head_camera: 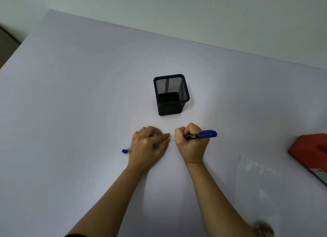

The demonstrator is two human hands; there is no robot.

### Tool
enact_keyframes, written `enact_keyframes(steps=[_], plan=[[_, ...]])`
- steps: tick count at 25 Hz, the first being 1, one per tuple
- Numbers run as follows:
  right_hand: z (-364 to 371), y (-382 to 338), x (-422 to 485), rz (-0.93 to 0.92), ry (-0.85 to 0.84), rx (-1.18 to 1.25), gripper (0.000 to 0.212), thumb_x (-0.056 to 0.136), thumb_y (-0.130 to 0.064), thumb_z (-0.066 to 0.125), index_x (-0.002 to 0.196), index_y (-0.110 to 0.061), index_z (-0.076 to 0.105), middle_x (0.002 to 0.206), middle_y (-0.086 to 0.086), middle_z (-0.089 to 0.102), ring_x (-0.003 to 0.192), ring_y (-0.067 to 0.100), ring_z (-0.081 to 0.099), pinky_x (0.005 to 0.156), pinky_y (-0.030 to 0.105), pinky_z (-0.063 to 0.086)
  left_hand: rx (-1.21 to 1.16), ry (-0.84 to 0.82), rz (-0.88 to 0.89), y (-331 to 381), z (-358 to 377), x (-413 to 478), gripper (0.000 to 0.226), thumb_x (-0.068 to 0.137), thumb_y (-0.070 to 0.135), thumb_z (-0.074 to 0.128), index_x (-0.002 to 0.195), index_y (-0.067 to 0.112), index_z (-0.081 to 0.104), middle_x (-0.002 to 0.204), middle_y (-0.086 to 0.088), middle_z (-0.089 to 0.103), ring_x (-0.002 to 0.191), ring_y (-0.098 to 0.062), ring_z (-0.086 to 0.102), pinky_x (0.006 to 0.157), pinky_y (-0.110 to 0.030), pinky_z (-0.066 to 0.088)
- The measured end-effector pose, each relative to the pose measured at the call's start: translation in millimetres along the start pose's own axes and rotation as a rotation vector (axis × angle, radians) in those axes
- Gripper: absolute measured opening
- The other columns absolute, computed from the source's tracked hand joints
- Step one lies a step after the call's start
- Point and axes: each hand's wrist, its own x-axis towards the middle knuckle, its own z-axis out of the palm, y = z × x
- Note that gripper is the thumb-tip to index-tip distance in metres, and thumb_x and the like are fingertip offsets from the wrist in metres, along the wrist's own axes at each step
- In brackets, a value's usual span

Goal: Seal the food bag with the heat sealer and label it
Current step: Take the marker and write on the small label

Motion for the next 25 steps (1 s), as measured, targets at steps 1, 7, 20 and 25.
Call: enact_keyframes(steps=[1,7,20,25], plan=[[0.6,0.1,-0.5,-0.003,-0.005,-0.002,0.030,0.074,-0.014,0.052,0.050,0.000,0.042,0.042,0.011,0.045,0.045,0.023,0.042,0.042,0.022,0.039,0.001,0.000,-0.002,-0.1,0.1,-0.1,0.023,0.082,0.037,0.061,0.092,0.023,0.077,0.083,0.004,0.065,0.075,-0.014,0.058,0.066,-0.026,0.038],[0.4,-0.9,-0.3,-0.013,-0.018,0.011,0.030,0.074,-0.015,0.053,0.050,-0.001,0.043,0.043,0.003,0.044,0.047,0.024,0.043,0.043,0.019,0.038,0.004,-0.005,0.005,-0.4,0.7,-0.1,0.024,0.083,0.037,0.061,0.093,0.023,0.077,0.083,0.004,0.064,0.074,-0.014,0.057,0.066,-0.026,0.038],[0.6,-1.2,-0.4,-0.010,-0.001,0.024,0.030,0.074,-0.014,0.053,0.050,0.000,0.043,0.042,0.010,0.045,0.050,0.026,0.045,0.043,0.018,0.038,0.006,-0.009,0.004,-1.3,0.0,-1.1,0.025,0.084,0.038,0.060,0.093,0.023,0.077,0.083,0.003,0.064,0.075,-0.014,0.057,0.066,-0.027,0.039],[0.6,0.3,-0.5,0.004,0.016,0.008,0.031,0.074,-0.015,0.053,0.050,0.002,0.041,0.041,0.013,0.044,0.045,0.024,0.043,0.042,0.020,0.038,0.000,-0.004,0.001,-0.4,-0.1,-0.6,0.023,0.083,0.037,0.061,0.093,0.024,0.077,0.083,0.004,0.064,0.075,-0.014,0.057,0.065,-0.029,0.041]])
